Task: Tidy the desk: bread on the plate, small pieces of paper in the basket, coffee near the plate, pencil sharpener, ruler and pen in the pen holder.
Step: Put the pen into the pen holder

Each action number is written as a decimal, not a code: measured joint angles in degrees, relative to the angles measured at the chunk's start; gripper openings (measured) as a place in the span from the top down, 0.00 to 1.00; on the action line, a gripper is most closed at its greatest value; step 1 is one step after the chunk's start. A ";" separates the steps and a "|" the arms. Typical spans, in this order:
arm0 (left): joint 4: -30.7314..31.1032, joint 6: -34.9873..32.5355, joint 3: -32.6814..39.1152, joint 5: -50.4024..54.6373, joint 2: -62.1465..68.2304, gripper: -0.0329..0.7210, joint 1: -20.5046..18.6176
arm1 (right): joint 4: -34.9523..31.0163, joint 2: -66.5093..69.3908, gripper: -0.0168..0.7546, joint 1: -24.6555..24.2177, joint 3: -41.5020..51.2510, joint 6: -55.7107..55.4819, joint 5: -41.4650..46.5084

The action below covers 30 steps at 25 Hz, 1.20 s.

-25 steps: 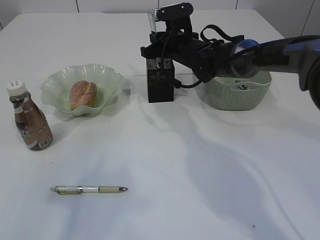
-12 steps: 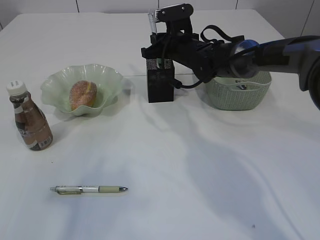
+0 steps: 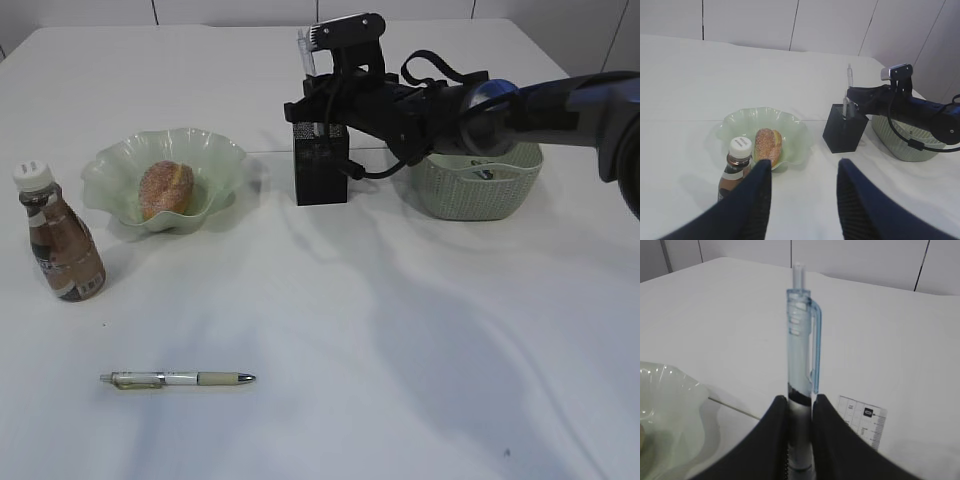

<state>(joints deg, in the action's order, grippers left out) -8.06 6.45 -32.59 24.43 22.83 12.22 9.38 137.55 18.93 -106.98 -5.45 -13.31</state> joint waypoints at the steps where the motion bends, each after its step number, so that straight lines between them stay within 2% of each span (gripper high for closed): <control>1: -0.03 0.00 0.00 0.00 0.00 0.55 0.00 | 0.00 0.00 0.77 0.00 0.00 0.00 0.41; 5: -0.13 0.00 0.00 0.00 0.00 0.55 0.00 | 0.00 0.00 0.70 0.00 0.00 0.00 1.32; 6: -0.13 0.00 0.00 0.00 0.00 0.55 0.00 | -0.10 0.00 0.62 0.00 0.00 0.00 2.73; 10: -0.13 0.00 0.00 0.00 0.00 0.55 0.00 | -0.21 0.00 0.49 0.00 0.00 0.00 5.16; 17: -0.15 0.00 0.00 0.00 0.00 0.55 0.00 | -0.21 -1.91 0.47 0.00 0.00 0.00 9.62; 30: -0.25 0.00 0.00 -1.25 0.00 0.56 0.00 | -1.10 -13.79 0.48 1.67 -0.10 0.00 40.91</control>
<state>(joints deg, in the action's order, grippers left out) -8.30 6.45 -32.59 23.18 22.83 12.22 8.28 123.76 20.59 -107.08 -5.45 27.61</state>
